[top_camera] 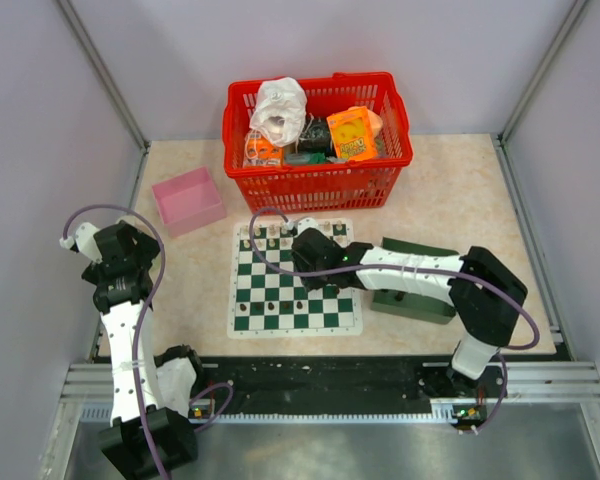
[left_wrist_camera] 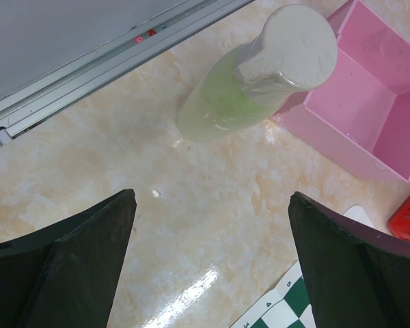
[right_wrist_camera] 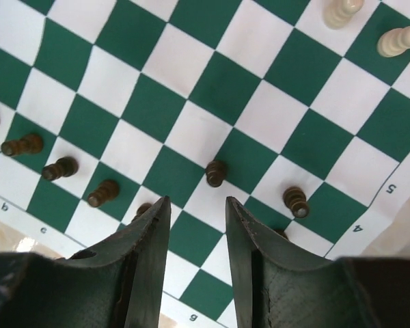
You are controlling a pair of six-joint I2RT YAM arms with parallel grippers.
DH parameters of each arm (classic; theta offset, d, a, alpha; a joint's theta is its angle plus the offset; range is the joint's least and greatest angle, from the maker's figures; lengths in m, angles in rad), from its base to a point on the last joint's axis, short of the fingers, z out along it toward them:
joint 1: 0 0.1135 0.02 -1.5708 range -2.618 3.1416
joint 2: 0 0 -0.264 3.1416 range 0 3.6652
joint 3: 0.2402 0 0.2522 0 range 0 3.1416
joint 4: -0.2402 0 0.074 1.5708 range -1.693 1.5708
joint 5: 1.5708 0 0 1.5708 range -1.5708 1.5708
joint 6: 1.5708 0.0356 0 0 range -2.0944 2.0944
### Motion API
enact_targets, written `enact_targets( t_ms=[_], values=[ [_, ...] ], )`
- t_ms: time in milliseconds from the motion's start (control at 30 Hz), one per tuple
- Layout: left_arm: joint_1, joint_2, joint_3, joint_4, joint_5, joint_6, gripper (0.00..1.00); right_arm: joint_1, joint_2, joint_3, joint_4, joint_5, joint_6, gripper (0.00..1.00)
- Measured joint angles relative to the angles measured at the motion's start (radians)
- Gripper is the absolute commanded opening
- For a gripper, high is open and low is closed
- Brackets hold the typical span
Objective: Set up the chess pieces on the board
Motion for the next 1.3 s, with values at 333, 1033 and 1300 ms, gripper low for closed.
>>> enact_targets(
  t_ms=[333, 1033, 1300],
  values=[
    [0.000, 0.000, 0.000, 0.000, 0.000, 0.000, 0.99, -0.024, 0.087, 0.034, -0.003, -0.002, -0.016, 0.38],
    [0.000, 0.001, -0.001, 0.001, 0.000, 0.000, 0.99, -0.024, 0.131, 0.047, 0.007, 0.000, -0.021, 0.30],
    [0.000, 0.000, -0.007, 0.001, 0.000, 0.000, 0.99, -0.025, 0.131, 0.047, 0.007, 0.010, -0.026, 0.20]
  ],
)
